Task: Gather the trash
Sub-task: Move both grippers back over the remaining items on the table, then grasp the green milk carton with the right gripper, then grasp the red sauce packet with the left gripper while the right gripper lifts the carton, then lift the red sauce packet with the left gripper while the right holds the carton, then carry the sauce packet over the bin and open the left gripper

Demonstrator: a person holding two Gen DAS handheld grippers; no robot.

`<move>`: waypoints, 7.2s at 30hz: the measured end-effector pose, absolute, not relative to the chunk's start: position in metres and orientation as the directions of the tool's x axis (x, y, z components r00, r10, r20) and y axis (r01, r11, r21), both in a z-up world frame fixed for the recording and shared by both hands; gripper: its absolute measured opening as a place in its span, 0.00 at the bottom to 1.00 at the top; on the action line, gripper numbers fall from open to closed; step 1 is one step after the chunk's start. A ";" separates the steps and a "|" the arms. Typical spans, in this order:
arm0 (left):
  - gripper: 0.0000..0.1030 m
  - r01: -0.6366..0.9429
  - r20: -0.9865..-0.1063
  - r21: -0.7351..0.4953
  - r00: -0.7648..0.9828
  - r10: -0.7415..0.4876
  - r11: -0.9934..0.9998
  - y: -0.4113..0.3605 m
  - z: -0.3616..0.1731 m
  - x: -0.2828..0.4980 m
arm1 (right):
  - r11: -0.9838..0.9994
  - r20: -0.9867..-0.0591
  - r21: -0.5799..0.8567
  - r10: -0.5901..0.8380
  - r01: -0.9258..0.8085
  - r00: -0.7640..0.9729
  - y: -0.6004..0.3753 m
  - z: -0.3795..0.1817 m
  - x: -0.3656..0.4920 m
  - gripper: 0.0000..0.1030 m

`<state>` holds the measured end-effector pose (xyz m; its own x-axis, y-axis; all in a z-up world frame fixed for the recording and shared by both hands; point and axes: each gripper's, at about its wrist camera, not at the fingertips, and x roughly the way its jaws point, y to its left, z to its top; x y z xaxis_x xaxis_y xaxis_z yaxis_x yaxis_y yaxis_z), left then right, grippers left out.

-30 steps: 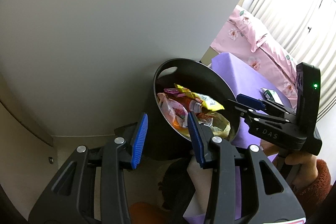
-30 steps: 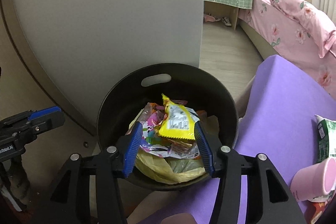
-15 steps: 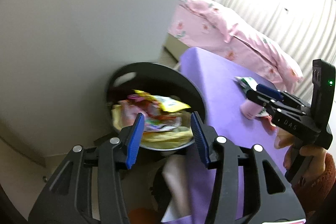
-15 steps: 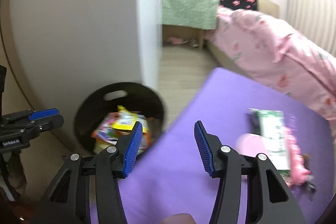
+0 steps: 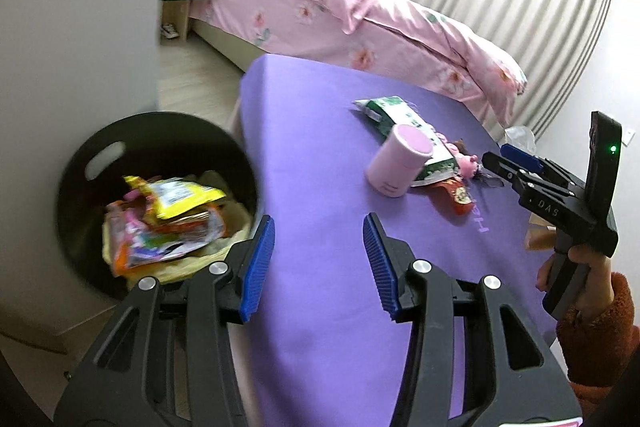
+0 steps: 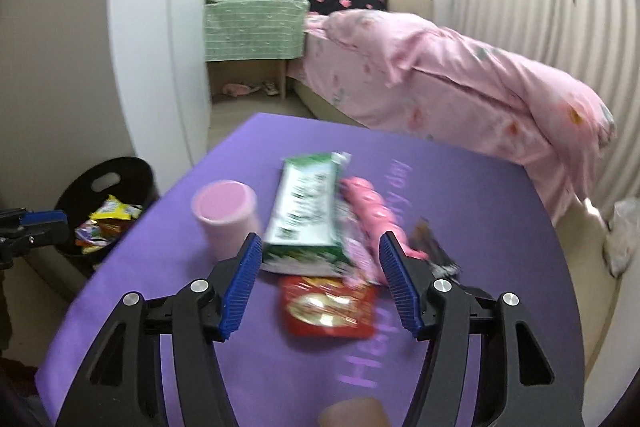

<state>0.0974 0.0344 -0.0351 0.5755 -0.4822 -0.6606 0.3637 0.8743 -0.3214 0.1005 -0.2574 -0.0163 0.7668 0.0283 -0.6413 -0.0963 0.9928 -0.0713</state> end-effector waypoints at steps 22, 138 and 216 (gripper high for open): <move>0.43 0.429 -0.669 -0.317 0.530 -0.520 0.846 -0.007 -0.040 0.122 | 0.978 -0.730 0.010 0.151 -0.211 0.667 -0.262 -0.053 0.188 0.32; 0.46 0.628 -0.747 -0.214 0.388 -0.540 0.748 -0.062 -0.084 0.129 | 0.997 -0.701 0.069 0.073 -0.035 0.709 -0.261 -0.043 0.049 0.48; 0.13 0.270 -0.657 -0.182 0.682 -0.321 0.945 0.116 0.010 0.123 | 0.933 -0.554 -0.051 0.271 -0.357 0.787 -0.125 0.062 0.111 0.49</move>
